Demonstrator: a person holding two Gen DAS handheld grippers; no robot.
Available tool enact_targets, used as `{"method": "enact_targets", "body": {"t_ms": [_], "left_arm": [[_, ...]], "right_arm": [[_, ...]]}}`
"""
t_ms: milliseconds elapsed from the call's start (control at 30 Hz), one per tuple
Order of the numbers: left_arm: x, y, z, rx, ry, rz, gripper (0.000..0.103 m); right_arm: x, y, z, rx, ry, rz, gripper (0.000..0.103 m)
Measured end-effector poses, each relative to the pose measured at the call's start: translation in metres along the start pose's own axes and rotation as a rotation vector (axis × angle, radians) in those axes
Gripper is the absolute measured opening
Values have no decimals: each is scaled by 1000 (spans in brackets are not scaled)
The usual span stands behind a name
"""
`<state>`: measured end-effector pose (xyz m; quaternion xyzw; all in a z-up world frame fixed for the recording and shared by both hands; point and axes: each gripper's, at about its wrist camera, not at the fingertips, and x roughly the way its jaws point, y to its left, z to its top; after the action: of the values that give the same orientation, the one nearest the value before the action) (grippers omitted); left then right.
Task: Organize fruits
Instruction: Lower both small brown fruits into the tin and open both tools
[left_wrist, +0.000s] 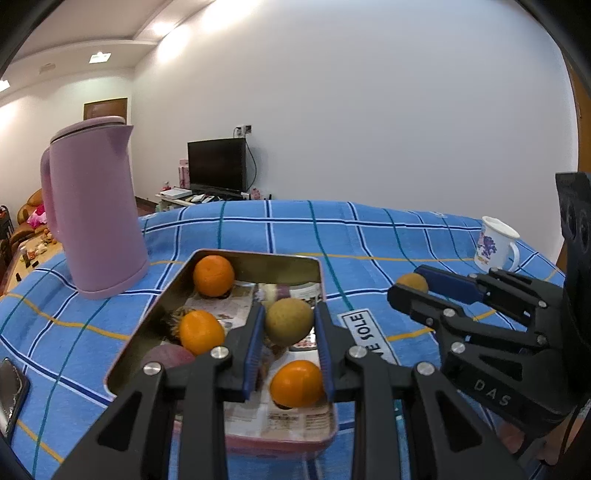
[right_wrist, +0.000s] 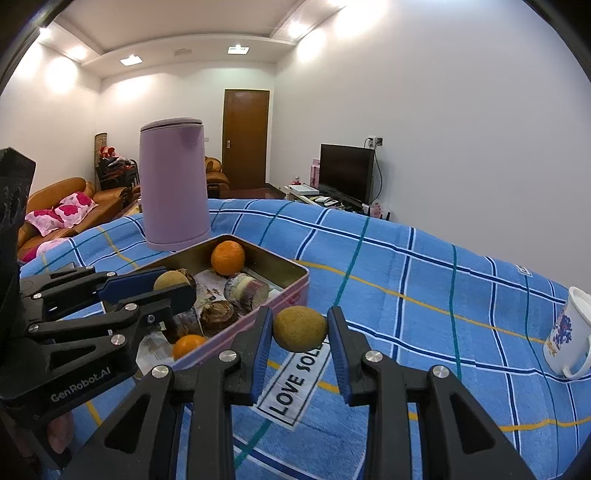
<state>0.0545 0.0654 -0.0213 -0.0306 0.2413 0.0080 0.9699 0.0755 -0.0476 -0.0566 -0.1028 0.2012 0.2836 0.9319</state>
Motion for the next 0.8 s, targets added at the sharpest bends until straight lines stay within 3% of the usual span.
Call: {"method": "enact_targets", "body": {"t_ms": [800], "left_arm": [[-1,48,1,-43,9,91,28]], "right_arm": [[20,43,25,-55,-15,67,32]]}}
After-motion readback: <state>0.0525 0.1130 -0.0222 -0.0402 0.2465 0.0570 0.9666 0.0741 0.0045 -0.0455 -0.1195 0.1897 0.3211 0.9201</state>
